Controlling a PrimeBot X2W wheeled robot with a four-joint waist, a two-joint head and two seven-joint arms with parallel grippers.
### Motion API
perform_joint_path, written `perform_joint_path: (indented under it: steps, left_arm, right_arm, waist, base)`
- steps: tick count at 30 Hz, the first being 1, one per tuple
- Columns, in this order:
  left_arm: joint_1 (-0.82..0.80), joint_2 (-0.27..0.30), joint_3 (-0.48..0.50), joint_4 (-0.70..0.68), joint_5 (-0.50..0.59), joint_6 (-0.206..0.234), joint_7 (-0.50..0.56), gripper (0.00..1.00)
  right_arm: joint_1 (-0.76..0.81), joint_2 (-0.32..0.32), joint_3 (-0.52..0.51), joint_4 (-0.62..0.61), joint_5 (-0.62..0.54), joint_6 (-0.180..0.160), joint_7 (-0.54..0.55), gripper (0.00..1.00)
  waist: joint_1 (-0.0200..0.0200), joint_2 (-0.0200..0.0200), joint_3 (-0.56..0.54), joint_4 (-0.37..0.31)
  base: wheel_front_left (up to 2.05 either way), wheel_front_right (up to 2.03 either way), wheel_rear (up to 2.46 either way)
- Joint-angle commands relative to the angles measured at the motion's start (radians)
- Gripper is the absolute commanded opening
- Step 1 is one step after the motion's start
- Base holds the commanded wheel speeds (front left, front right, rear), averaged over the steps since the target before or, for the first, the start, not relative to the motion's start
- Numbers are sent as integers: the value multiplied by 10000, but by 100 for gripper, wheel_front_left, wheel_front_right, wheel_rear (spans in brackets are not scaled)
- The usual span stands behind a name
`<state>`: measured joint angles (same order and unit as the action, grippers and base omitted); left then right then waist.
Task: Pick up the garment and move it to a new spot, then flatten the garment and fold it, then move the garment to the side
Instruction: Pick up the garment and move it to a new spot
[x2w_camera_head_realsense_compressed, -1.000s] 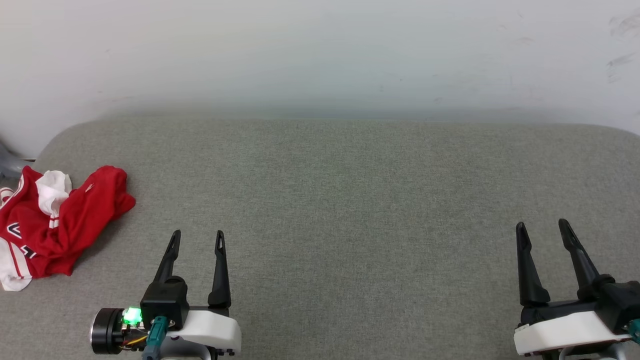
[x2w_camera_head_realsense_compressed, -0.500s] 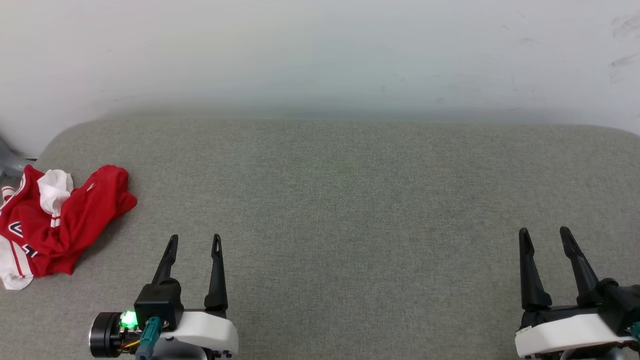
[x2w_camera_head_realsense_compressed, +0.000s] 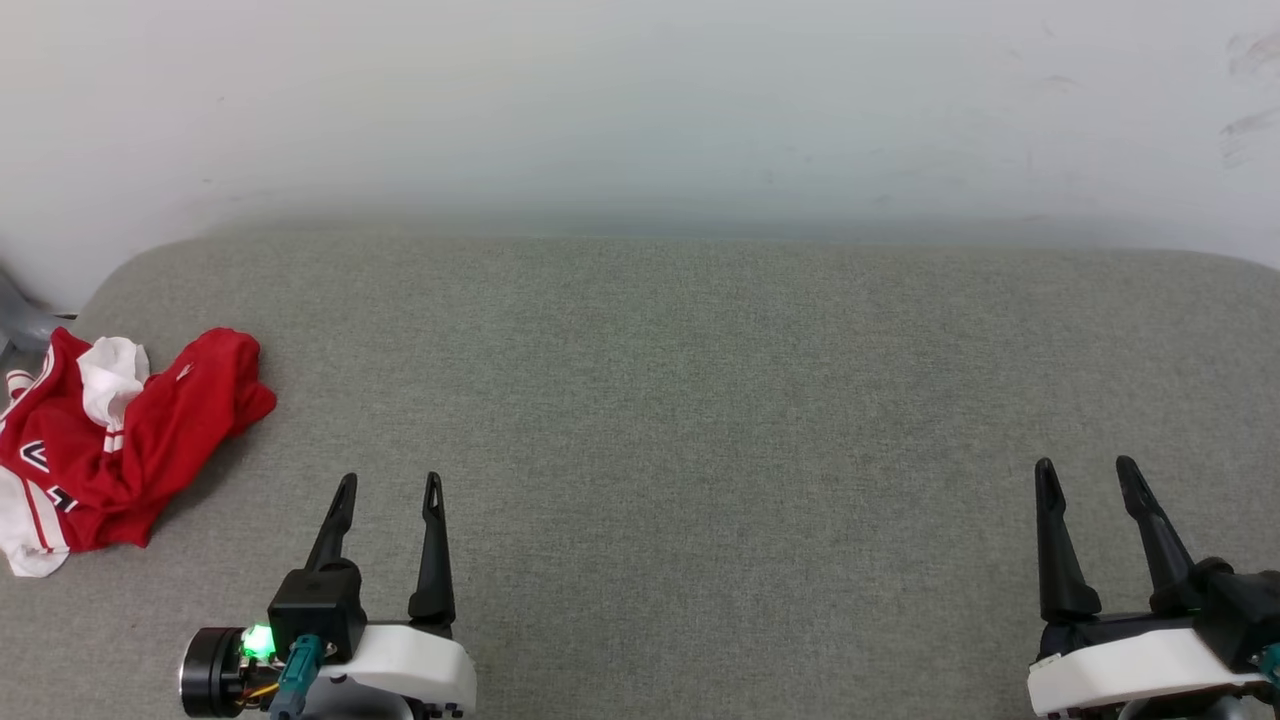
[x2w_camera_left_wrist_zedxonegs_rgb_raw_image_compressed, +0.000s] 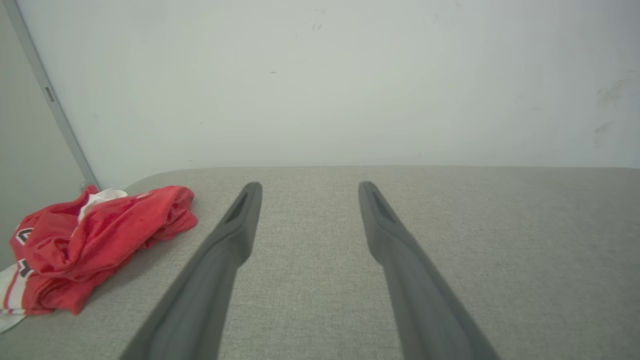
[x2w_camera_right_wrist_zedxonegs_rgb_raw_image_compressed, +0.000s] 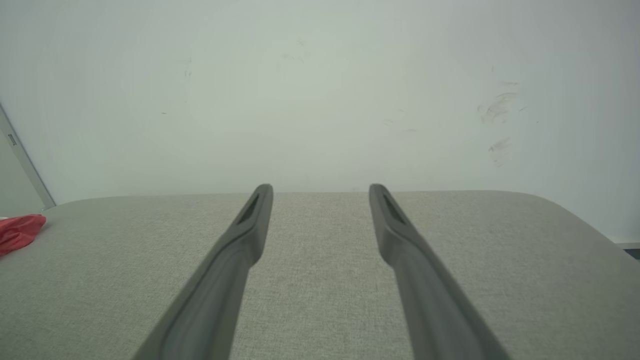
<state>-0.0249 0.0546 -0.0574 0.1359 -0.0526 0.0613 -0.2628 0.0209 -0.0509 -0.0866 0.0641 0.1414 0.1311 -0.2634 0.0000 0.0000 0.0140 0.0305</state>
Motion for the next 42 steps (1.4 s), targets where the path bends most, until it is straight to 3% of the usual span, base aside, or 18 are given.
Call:
perform_joint_path:
  steps: [1,16,42]
  left_arm:
    - [45,-14,29,35,59,-35,-32,100]
    - [-134,-37,154,75,134,-71,-32,100]
    - [-257,-46,751,-22,-50,81,-30,100]
  right_arm:
    - [20,13,12,16,9,-7,-20,100]
    - [51,13,57,-34,-82,-7,-21,100]
    - [-81,13,198,-234,-389,-7,-20,100]
  waist:
    - [0,0,-1,9]
    - [0,0,49,538]
    - [0,0,442,3377]
  base:
    - [0,0,0]
    - [0,0,0]
    - [0,0,0]
